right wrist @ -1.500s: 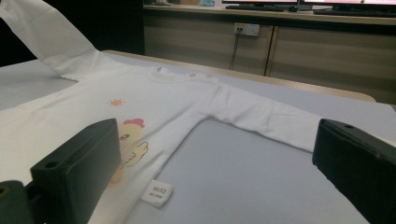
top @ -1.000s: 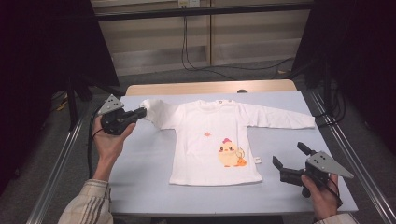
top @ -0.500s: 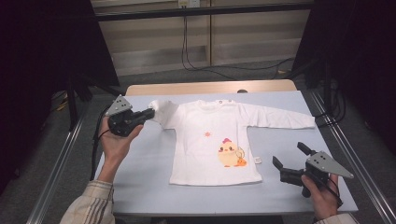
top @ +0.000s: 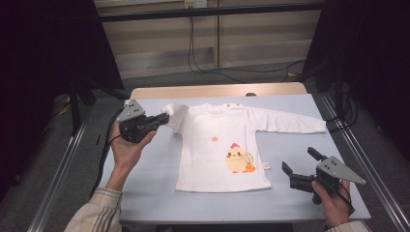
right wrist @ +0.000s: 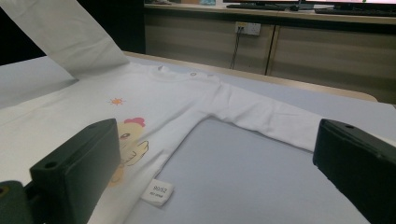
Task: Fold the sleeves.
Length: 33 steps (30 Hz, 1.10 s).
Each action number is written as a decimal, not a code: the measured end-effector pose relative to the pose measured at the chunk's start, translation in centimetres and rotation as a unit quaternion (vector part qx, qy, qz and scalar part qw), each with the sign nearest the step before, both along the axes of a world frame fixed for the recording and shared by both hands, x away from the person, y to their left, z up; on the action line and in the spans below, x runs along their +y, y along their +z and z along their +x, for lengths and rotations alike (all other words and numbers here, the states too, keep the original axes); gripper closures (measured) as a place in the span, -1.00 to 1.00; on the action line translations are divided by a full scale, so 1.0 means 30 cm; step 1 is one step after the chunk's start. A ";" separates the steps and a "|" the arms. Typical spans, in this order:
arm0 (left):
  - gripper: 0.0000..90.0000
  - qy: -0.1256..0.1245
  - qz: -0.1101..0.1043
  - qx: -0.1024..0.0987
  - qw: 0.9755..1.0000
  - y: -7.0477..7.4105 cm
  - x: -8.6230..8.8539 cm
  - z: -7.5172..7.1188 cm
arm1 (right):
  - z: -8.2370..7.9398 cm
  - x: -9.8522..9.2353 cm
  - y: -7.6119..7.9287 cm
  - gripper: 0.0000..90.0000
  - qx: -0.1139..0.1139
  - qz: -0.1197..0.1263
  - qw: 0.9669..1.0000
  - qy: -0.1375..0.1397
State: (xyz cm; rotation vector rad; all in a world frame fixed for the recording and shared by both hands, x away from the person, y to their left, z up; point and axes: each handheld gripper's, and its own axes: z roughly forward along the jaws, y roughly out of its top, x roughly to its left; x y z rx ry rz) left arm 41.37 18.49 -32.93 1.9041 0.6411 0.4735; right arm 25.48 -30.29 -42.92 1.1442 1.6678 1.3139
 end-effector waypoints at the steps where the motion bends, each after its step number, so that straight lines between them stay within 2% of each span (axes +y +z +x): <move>1: 0.93 0.001 0.003 0.003 1.000 -0.005 -0.005 0.001 | 0.000 0.000 0.000 -0.99 -0.001 0.000 1.000 0.001; 11: 0.93 -0.028 0.032 0.024 0.999 -0.049 -0.068 0.001 | -0.002 0.001 0.002 -0.99 -0.003 0.001 1.000 0.001; 15: 0.93 -0.038 0.030 0.031 0.998 -0.053 -0.079 -0.014 | -0.003 0.000 0.002 -0.99 -0.002 0.001 1.000 0.001; 21: 0.93 -0.045 0.042 0.038 0.997 -0.080 -0.103 -0.016 | -0.003 0.000 0.002 -0.99 -0.002 0.000 1.000 0.001; 28: 0.93 -0.063 0.058 0.050 0.995 -0.114 -0.137 -0.025 | -0.003 0.002 0.002 -0.99 -0.004 0.002 1.000 0.003; 30: 0.93 -0.069 0.049 0.063 0.994 -0.124 -0.144 -0.018 | -0.003 0.001 0.002 -0.99 -0.004 0.002 1.000 0.003; 33: 0.93 -0.069 0.061 0.060 0.994 -0.139 -0.158 -0.018 | -0.003 0.001 0.001 -0.99 -0.004 0.001 1.000 0.003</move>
